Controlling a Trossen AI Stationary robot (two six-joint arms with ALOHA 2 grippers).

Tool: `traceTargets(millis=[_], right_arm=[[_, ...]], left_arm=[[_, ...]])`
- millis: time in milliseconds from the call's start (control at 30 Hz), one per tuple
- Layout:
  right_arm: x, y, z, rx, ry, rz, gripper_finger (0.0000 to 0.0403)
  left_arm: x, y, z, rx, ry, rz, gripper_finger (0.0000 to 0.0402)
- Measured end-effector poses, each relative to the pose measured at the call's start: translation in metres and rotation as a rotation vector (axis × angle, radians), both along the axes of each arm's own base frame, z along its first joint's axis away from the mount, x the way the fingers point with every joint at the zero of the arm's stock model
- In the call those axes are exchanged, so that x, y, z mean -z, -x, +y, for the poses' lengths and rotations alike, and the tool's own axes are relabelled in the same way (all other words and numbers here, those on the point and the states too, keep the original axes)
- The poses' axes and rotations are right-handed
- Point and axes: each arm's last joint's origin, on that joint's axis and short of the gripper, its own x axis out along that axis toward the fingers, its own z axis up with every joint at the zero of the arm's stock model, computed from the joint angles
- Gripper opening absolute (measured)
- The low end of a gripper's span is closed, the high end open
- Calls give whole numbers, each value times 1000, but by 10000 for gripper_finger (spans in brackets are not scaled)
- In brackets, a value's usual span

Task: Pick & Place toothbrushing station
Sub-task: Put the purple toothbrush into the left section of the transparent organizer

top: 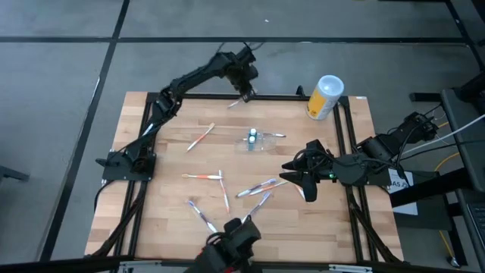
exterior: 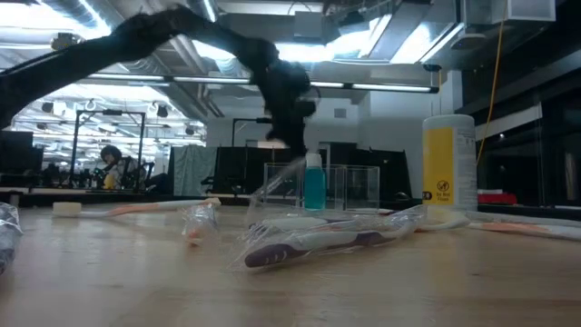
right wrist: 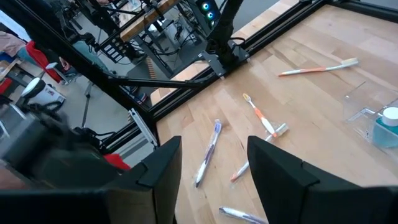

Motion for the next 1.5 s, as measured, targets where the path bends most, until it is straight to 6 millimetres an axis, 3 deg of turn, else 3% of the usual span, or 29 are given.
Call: traceTargets(millis=[200, 333, 567, 733, 867, 1067, 1233, 1333, 1500], right_arm=[[0, 3, 5, -18, -3, -1, 185], [0, 6, 9, -12, 8, -10, 185], [-5, 18, 16, 32, 42, -56, 185], [-10, 31, 22, 63, 68, -99, 185], [-11, 39, 29, 68, 85, -120, 185], [-11, 44, 34, 53, 93, -132, 185], [-11, 45, 35, 42, 100, -131, 185], [-11, 45, 36, 38, 97, -130, 185], [-13, 45, 36, 34, 92, -142, 185]], left_arm=[[-57, 11, -15, -57, -20, -153, 2], [-87, 17, -37, -79, -18, -192, 2], [-118, 7, -93, -121, -56, -195, 1], [-130, -3, -132, -163, -92, -199, 1], [-149, 1, -168, -190, -105, -219, 1], [-186, 13, -243, -213, -126, -335, 1], [-221, 43, -298, -280, -233, -454, 1], [-235, 59, -317, -295, -305, -500, 1], [-237, 64, -322, -293, -388, -484, 1]])
